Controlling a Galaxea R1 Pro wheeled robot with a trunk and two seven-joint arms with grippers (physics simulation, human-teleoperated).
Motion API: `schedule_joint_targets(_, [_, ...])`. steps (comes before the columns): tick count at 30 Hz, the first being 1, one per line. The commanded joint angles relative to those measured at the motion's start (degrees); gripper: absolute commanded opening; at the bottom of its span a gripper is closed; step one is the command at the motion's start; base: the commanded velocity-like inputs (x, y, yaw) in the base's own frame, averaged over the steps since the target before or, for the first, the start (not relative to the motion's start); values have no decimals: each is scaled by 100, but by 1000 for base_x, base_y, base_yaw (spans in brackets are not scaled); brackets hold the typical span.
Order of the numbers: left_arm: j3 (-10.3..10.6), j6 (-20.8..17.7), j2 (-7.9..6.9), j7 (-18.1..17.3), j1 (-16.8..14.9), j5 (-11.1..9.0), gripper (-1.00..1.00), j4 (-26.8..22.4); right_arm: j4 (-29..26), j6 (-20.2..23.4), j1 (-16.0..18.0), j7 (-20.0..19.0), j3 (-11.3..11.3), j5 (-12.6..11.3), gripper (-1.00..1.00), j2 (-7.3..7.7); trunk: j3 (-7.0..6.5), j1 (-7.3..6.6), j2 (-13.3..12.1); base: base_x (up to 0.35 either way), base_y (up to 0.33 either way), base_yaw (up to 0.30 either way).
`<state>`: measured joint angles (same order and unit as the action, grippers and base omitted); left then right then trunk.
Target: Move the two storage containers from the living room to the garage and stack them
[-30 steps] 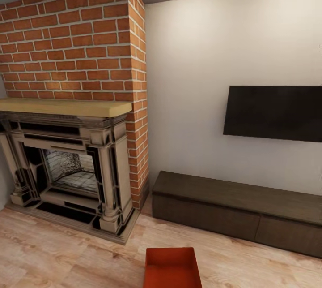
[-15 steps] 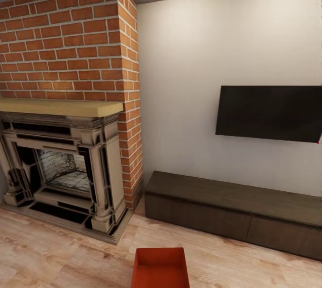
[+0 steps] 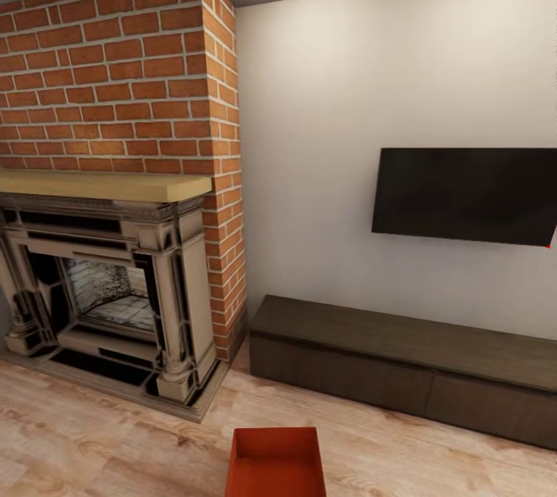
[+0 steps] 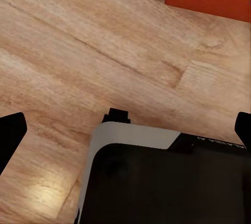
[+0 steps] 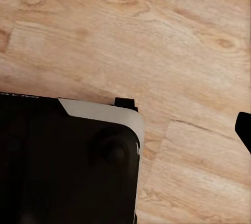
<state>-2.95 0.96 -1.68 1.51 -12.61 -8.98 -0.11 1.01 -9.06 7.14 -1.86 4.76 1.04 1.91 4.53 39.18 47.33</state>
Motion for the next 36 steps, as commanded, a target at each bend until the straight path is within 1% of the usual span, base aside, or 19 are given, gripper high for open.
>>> schedule_joint_targets(1, [-24,10,1,7,-4,-25,100,3,12,-25,6,-7,42,10,100,2,9,1,6,0,-131,0])
schedule_joint_targets(7, [-25,10,-3,7,-4,-25,100,2,13,-17,7,-15,42,10,100,2,9,1,6,0,-133,0])
schedule_joint_targets(18, [-22,10,1,7,-4,-25,100,2,13,-10,7,-17,42,2,100,2,9,1,6,13,-10,0])
schedule_joint_targets(31, [-26,10,1,7,-4,-25,100,2,12,-13,6,-9,42,10,100,2,9,1,6,256,126,0])
schedule_joint_targets(36, [-27,10,1,7,-4,-25,100,2,13,-16,6,-8,42,10,100,2,9,1,6,211,41,0])
